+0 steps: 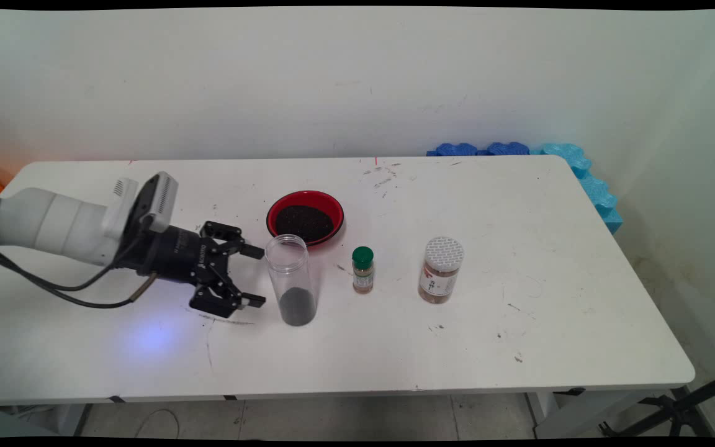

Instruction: Pick up the black seasoning powder from the table

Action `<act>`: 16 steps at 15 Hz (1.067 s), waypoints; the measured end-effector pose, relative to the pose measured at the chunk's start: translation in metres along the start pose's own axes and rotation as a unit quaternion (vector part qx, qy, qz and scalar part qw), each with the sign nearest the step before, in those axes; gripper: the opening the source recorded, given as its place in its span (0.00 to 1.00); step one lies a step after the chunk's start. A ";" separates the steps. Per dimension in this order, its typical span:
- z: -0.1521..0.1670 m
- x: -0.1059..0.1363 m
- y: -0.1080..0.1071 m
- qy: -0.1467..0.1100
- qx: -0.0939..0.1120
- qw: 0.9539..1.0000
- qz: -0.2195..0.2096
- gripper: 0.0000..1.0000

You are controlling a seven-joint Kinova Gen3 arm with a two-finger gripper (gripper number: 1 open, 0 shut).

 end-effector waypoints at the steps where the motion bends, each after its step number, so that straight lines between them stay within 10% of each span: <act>1: 0.005 0.002 0.000 0.001 -0.001 1.000 0.001 1.00; 16: 0.045 0.012 -0.004 0.011 -0.008 1.000 0.010 1.00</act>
